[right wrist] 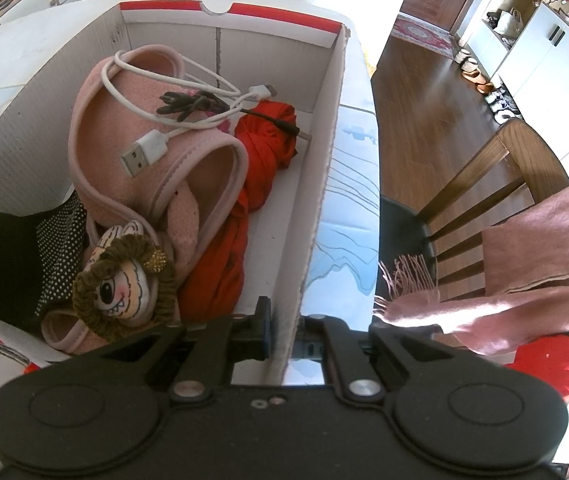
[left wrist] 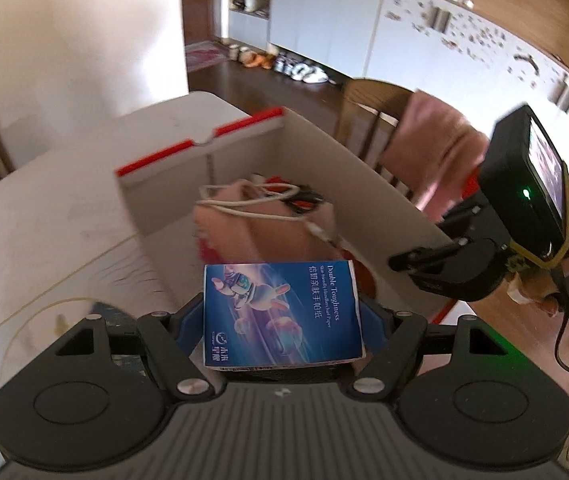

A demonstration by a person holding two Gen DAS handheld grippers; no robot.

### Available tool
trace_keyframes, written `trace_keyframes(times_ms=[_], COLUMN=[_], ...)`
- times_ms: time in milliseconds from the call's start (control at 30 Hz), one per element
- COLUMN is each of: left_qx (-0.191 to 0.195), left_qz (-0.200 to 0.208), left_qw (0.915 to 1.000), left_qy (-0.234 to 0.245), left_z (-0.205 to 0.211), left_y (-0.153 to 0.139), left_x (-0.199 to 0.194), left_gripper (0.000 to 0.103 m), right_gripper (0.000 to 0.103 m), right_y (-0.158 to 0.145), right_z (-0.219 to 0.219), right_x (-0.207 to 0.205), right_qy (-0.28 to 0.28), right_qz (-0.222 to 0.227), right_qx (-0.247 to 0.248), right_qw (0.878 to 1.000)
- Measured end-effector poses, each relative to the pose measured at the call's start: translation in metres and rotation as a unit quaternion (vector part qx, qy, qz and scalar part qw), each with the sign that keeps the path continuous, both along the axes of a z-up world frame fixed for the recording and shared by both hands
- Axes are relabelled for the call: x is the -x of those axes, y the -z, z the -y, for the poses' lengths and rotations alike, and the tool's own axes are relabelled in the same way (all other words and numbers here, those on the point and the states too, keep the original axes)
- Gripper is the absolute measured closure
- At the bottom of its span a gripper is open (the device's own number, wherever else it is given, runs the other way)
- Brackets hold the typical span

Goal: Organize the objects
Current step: 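Lift the blue box and carry it into the cardboard box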

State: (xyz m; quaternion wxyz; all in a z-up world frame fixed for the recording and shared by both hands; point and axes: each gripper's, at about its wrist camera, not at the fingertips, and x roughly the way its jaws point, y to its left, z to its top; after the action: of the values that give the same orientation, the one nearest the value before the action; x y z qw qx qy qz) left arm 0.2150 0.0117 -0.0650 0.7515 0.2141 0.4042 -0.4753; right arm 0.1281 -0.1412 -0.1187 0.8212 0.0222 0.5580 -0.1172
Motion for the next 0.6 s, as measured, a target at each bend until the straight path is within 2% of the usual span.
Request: trace_keyframes(times_ms=[400,600], left_qx=[-0.041,-0.043], left_qz=[-0.009,-0.023], left_qw=[0.9990,0.9987], left_qy=[0.014,0.011], left_z=[0.037,0.042], left_y=[0.036,0.050], left_x=[0.005,-0.002], left_gripper=[0.027,0.026], right_gripper=[0.097,0.097], right_y=[-0.001,-0.001], right_z=[0.001,0.001], right_x=[0.002,0.002], right_qy=[0.001,0.000], right_qz=[0.008,0.009], right_qx=[-0.004,-0.005], right_qw=[1.000,1.000])
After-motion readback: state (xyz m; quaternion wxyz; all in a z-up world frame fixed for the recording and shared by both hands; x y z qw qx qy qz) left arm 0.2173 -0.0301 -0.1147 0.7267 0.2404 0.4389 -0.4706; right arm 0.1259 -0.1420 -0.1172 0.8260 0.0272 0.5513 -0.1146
